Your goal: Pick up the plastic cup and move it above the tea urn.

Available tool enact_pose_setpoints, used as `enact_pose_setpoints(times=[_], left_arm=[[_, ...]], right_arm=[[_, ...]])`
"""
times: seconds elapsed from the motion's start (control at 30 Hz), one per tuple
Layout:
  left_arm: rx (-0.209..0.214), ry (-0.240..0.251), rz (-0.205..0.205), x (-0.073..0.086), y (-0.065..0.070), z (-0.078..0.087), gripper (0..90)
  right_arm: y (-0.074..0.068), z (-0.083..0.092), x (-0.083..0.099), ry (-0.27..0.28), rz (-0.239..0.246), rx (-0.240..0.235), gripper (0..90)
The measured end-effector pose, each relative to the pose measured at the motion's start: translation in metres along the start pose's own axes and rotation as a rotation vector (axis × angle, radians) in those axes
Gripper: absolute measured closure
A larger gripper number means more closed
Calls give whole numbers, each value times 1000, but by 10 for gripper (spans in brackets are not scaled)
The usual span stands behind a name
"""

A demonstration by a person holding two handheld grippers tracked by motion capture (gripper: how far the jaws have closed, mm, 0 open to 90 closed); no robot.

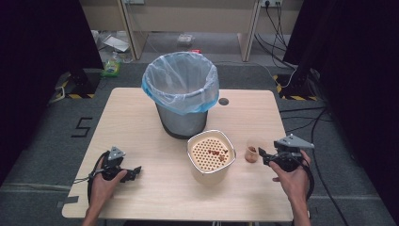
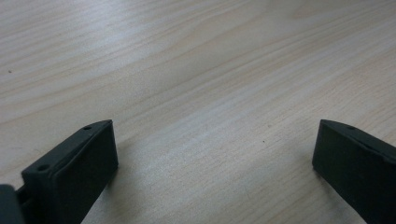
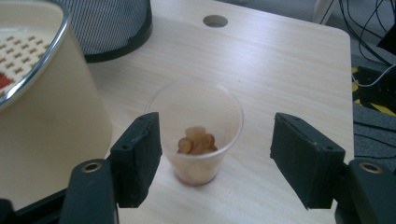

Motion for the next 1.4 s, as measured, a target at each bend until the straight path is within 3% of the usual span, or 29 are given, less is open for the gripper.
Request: enact_pose_setpoints(times=[0.27,0.63,1.17,1.4], left_arm=[[0,0,0,0,0,0,0],[0,0,0,0,0,0,0],[0,0,0,0,0,0,0],[0,3,3,0,0,0,0]], right_arm=[[11,-18,-14,-39,-11,32,361],[13,-38,-24,-67,-1,19,439],[14,-55,-19,-125,22,-2,516],[19,-66,-10,-173,8,-21,562]])
Point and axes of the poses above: each handheld gripper's, and its own axes: z roughly backward along the jaws, x roughly out of its underside, y roughly to its right, the point moved 2 cm from there along -z, roughly forward along the jaws, and after that the axes turned 7 degrees about -z, right-handed, at the moved point
